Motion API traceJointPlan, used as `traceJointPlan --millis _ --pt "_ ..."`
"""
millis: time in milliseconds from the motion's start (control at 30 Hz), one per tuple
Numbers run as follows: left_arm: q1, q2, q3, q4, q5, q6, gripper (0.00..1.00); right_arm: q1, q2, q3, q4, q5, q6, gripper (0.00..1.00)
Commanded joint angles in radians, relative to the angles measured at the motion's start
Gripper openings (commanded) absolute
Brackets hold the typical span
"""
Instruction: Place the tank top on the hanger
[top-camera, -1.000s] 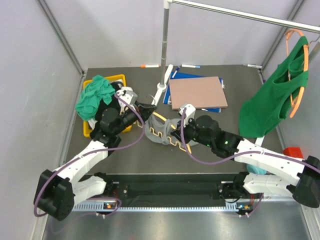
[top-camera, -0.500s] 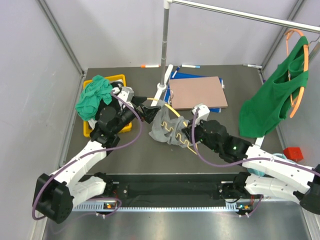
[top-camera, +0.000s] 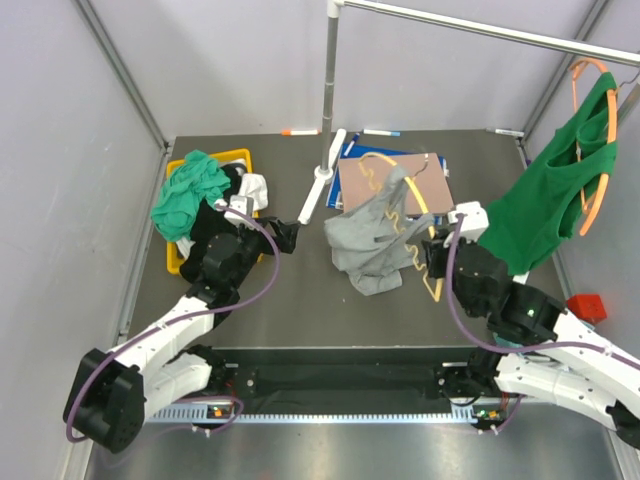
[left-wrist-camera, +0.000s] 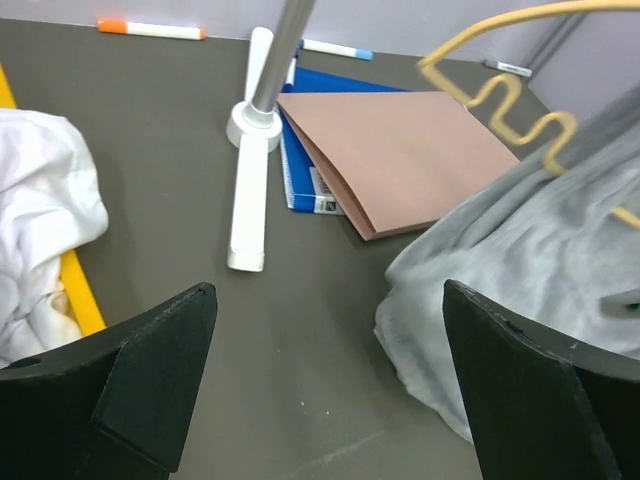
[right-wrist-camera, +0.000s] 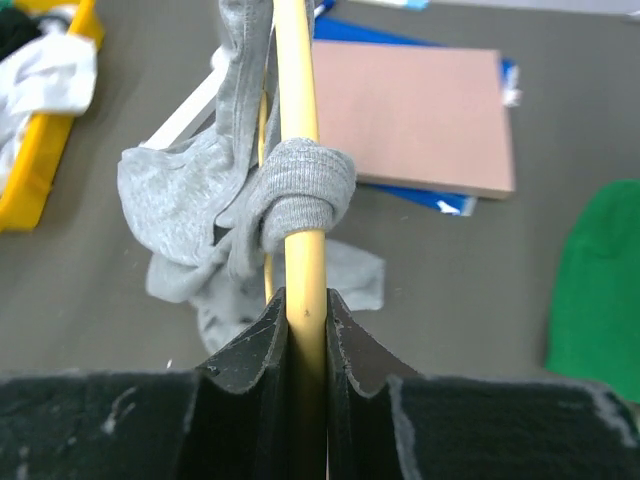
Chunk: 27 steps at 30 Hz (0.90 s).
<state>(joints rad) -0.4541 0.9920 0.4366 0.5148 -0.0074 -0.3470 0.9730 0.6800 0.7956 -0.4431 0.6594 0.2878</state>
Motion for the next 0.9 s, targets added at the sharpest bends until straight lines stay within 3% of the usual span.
traceJointPlan --millis 0,433,867 --pt "-0.001 -0.012 -0.002 0.030 -0.078 -0.041 0.99 0.004 -0.053 0.119 -0.054 0.215 -0.015 0.00" --pt "-0.001 -0.032 -0.010 0.027 -0.040 -0.040 0.99 0.006 -0.033 0.451 -0.183 0.446 -0.124 0.00" --pt "0.000 -0.050 -0.007 0.016 -0.023 -0.049 0.99 0.003 0.125 0.705 -0.163 0.476 -0.315 0.00"
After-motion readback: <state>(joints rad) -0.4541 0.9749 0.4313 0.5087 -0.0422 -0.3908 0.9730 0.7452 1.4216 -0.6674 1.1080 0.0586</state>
